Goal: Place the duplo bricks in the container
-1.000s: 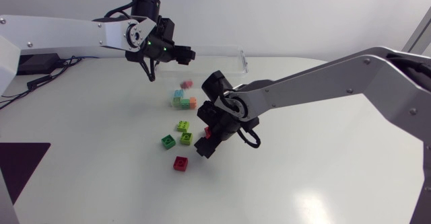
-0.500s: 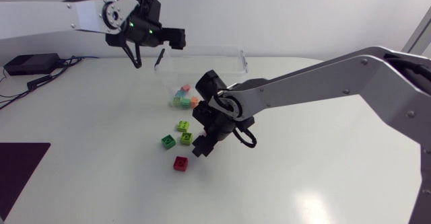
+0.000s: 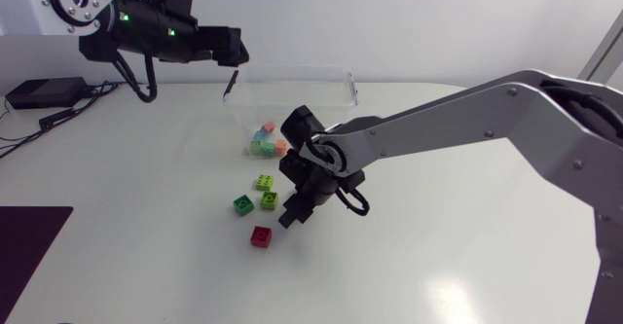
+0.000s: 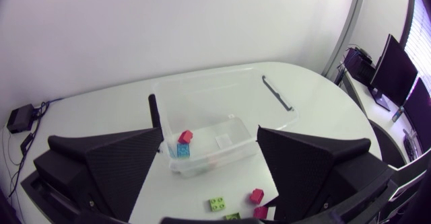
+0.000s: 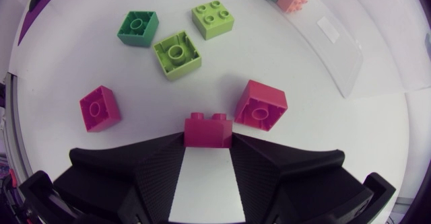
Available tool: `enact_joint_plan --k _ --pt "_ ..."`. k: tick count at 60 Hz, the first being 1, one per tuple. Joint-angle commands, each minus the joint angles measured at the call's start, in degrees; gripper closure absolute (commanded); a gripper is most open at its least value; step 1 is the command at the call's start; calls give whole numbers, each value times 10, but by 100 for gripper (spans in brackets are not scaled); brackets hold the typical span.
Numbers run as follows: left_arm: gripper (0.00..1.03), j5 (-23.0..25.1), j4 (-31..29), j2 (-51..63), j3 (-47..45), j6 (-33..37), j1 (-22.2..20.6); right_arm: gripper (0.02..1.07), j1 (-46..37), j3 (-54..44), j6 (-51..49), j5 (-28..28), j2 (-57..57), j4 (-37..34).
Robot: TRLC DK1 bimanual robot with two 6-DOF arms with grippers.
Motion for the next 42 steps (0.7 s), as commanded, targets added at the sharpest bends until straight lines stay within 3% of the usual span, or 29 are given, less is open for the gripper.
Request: enact_joint_plan --k 1,24,37,42 --pt "5 6 -24 -43 -46 2 -5 64 3 -24 9 3 -34 -11" --pt "6 6 -133 -123 -218 29 -60 64 -37 -25 18 3 -174 -56" --pt "7 6 -115 -111 -293 59 -78 64 -52 21 22 3 -202 -91" --pt "7 5 -52 -108 -331 95 -74 64 -57 38 21 3 -203 -101"
